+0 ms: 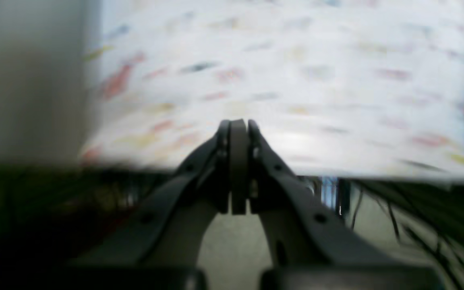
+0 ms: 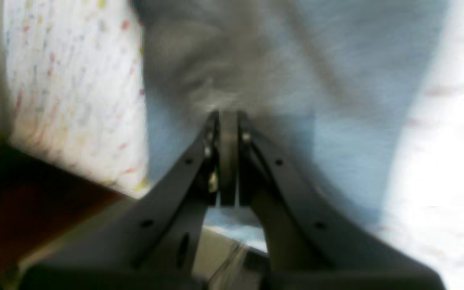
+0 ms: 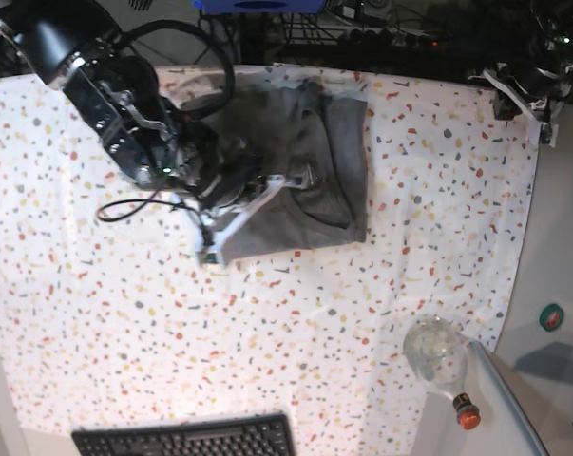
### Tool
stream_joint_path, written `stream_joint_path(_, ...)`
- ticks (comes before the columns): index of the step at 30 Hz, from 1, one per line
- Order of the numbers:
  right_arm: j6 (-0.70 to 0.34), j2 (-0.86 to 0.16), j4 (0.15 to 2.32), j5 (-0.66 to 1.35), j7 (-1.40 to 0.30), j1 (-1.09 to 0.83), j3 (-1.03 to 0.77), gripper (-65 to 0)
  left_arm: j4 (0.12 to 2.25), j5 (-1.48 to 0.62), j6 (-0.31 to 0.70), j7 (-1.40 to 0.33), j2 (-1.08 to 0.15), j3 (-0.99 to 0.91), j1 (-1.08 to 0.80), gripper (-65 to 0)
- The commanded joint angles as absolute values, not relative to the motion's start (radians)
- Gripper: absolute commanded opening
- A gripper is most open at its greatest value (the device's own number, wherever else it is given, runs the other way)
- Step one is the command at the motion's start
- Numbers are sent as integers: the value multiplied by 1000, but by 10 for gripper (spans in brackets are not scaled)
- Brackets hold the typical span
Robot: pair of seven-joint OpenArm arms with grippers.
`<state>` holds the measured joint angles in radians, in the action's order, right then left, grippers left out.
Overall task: Layout the t-shirt on the table in an organized manner, then fold the t-shirt properly
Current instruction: 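Smooth and tuck the bundle edges with the right gripper, then withdraw the right gripper and move the left gripper over the bundle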
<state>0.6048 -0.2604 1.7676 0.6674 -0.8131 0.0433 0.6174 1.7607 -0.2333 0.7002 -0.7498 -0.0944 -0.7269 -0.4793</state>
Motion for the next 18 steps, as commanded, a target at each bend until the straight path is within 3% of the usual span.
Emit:
stream_joint_path(1, 607, -282, 1784, 671, -803, 39, 588, -650, 1807, -265, 698, -763, -94, -720, -467, -650)
stream_joint_path(2, 607, -294, 1782, 671, -802, 28, 567, -650, 1816, -303, 698, -799, -84, -710, -453, -645)
stream_joint_path(8, 607, -343, 1788, 673, -797, -42, 496, -650, 1673, -654, 698, -929, -82, -657, -364, -122)
stream_joint_path(10, 607, -351, 1787, 670, -797, -54, 495, -650, 1621, -693, 698, -929, -94, -611, -341, 0)
stream_joint_path(18, 607, -383, 1788, 668, -796, -68, 493, -650, 1451, -645, 698, -892, -71, -429, -223, 0)
